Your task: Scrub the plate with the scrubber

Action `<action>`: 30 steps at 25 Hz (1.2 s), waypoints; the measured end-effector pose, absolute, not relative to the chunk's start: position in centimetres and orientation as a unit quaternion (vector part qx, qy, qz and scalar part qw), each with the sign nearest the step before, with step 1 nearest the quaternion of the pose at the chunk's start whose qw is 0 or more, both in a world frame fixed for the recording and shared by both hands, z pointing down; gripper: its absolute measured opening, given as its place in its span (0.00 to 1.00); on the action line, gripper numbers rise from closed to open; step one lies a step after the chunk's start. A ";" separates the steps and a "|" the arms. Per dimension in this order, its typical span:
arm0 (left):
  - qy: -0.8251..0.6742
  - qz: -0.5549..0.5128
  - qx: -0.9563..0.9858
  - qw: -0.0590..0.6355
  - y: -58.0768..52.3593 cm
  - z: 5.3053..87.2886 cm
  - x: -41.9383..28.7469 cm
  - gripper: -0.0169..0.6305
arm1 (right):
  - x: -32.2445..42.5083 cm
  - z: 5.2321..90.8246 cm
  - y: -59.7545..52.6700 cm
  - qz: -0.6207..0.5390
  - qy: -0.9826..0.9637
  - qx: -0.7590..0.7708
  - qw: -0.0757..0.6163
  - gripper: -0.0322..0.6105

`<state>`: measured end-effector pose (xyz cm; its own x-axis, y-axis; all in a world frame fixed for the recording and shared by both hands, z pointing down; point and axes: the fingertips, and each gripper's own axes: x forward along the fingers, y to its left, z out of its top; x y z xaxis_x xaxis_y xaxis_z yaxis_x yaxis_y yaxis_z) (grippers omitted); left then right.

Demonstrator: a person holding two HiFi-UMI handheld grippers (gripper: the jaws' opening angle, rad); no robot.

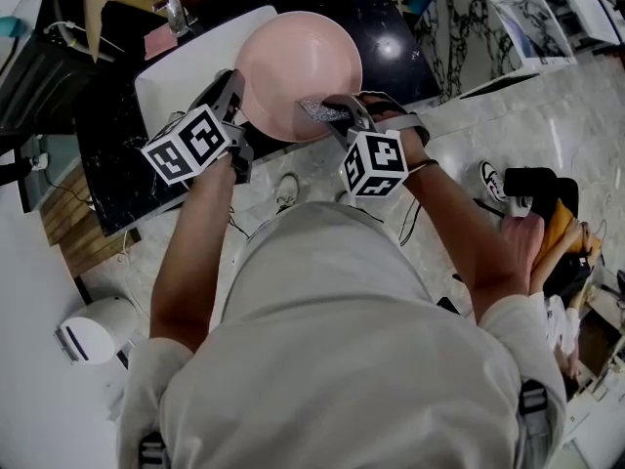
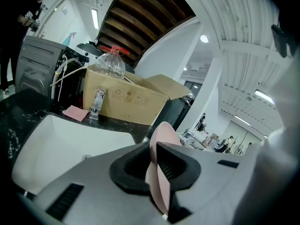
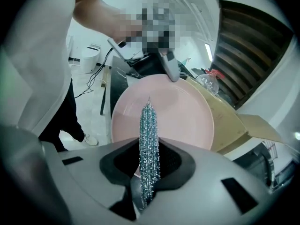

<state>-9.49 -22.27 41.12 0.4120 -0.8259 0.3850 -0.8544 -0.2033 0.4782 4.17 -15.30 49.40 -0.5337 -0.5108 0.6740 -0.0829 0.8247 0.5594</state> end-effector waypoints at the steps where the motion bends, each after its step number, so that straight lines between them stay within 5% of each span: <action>1: -0.541 0.022 0.775 0.325 -22.3 41.2 -9.6 0.09 | 4.4 49.0 -15.7 -0.236 -0.843 0.187 0.447 0.17; 16: -0.562 0.000 0.753 0.342 -22.4 42.0 -15.1 0.08 | 10.1 43.4 -20.1 -0.049 -0.877 0.374 0.298 0.17; 30: -0.595 -0.029 0.715 0.365 -23.3 43.8 -23.9 0.08 | 10.0 44.9 -16.6 0.068 -0.877 0.399 0.260 0.17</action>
<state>-23.91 -23.28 43.76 0.2892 -0.8726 0.3937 -0.8304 -0.0241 0.5566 10.00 -16.57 44.87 -0.5469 -0.6635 0.5105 -0.7344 0.6730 0.0880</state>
